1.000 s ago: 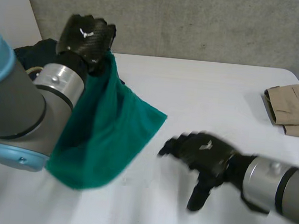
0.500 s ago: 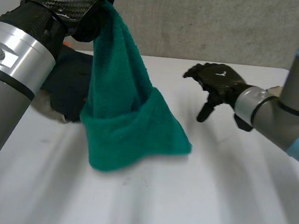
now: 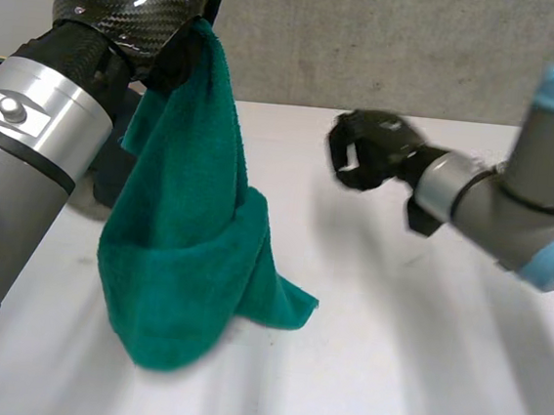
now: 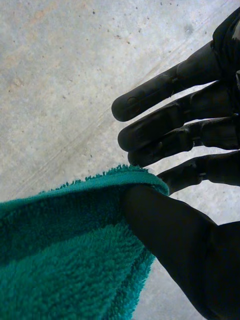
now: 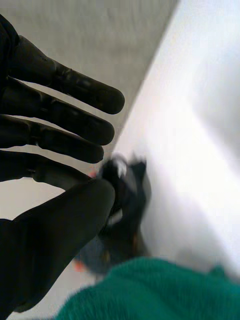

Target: Fold the laundry.

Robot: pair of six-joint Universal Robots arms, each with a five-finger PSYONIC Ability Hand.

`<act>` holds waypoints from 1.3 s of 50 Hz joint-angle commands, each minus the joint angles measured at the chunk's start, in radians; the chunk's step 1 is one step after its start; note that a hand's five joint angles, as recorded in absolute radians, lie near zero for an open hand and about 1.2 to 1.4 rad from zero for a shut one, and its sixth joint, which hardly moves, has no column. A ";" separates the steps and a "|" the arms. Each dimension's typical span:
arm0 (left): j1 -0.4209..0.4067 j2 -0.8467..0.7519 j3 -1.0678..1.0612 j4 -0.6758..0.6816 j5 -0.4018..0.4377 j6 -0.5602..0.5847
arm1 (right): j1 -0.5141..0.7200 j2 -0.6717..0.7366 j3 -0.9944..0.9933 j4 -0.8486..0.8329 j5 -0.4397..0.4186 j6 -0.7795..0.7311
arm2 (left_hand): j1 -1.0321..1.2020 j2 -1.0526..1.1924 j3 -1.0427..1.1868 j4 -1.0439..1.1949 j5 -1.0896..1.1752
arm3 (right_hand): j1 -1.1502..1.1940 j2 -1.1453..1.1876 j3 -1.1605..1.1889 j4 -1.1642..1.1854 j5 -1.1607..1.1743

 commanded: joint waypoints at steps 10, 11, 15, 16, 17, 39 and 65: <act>-0.001 -0.042 -0.012 0.047 -0.001 0.002 | -0.105 -0.246 0.291 0.108 0.002 -0.189 | 0.287 0.201 0.205 0.197 0.236 | -0.823 -1.003 -1.011 -1.014 -0.996; -0.001 -0.045 -0.014 0.047 -0.001 0.001 | -0.105 -0.241 0.288 0.126 -0.002 -0.189 | 0.287 0.201 0.205 0.197 0.236 | -0.823 -1.003 -1.011 -1.014 -0.996; -0.001 -0.045 -0.022 0.047 -0.001 0.002 | -0.090 -0.159 0.262 0.171 -0.025 -0.138 | 0.287 0.201 0.205 0.197 0.236 | -0.823 -1.003 -1.011 -1.014 -0.996; -0.001 -0.045 -0.022 0.047 -0.003 0.002 | -0.081 -0.137 0.248 0.173 -0.028 -0.118 | 0.287 0.201 0.205 0.197 0.236 | -0.823 -1.003 -1.011 -1.014 -0.996; -0.001 -0.045 -0.023 0.047 -0.001 0.002 | -0.067 -0.117 0.233 0.173 -0.031 -0.091 | 0.287 0.201 0.205 0.197 0.236 | -0.823 -1.003 -1.011 -1.014 -0.996; -0.004 -0.059 -0.029 0.044 -0.011 0.001 | 0.119 0.173 0.037 -0.097 -0.044 0.344 | 0.287 0.201 0.205 0.197 0.236 | 0.158 -0.021 -0.030 -0.032 -0.015; -0.014 -0.051 -0.039 0.043 -0.012 0.001 | 0.076 0.130 -0.019 -0.062 -0.027 0.255 | 0.287 0.201 0.205 0.197 0.236 | -0.404 -0.584 -0.593 -0.595 -0.578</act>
